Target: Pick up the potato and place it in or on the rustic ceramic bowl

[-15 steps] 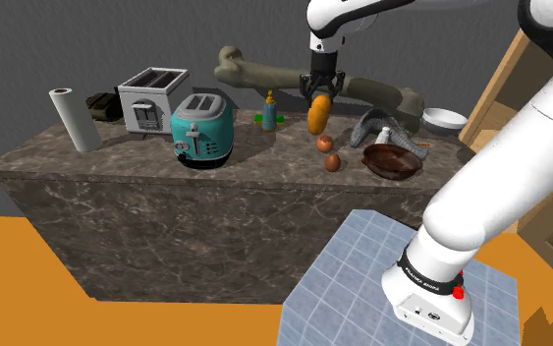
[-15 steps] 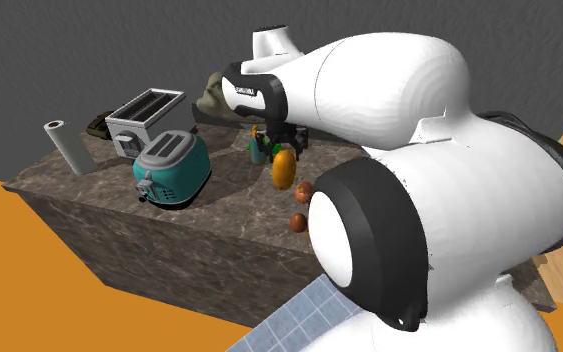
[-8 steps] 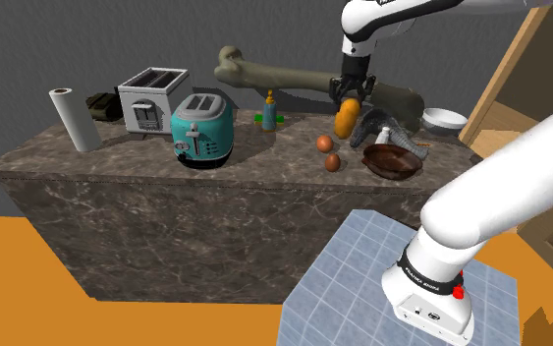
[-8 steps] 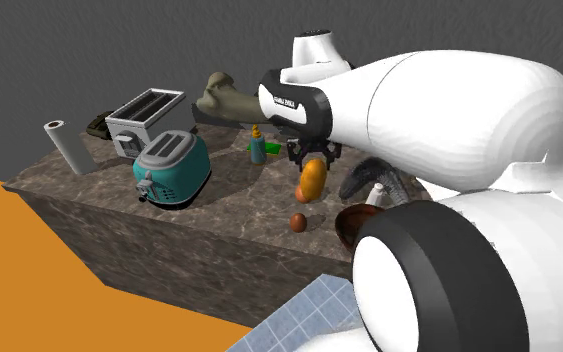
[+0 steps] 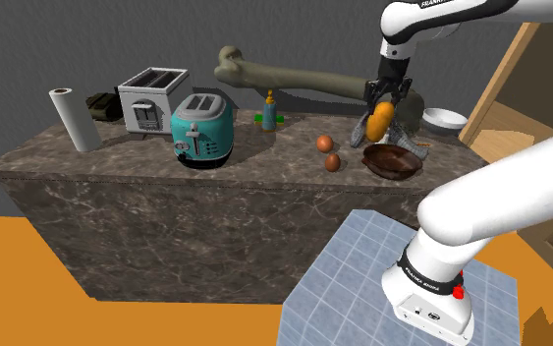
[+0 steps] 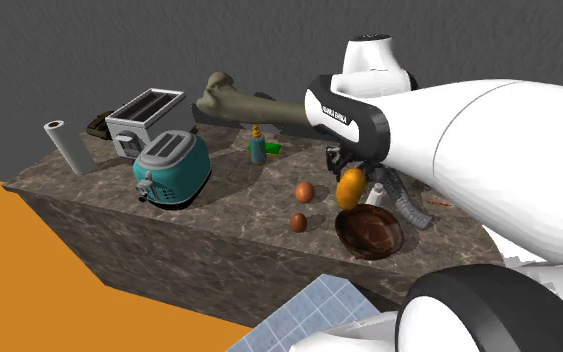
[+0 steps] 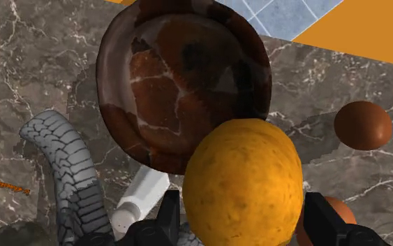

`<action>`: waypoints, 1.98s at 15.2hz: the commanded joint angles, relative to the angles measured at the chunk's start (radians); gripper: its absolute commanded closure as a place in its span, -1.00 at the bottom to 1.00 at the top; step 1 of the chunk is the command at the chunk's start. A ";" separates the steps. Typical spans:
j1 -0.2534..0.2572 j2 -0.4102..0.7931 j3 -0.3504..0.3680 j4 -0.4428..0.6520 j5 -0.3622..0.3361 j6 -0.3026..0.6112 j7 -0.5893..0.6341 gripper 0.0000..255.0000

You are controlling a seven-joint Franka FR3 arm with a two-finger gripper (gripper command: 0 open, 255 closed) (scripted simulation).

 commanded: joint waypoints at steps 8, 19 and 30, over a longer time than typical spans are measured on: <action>-0.063 -0.075 -0.090 -0.089 -0.070 0.035 -0.103 1.00; -0.070 -0.036 -0.122 -0.209 -0.095 0.193 -0.088 1.00; -0.071 -0.035 -0.123 -0.212 -0.096 0.197 -0.088 -1.00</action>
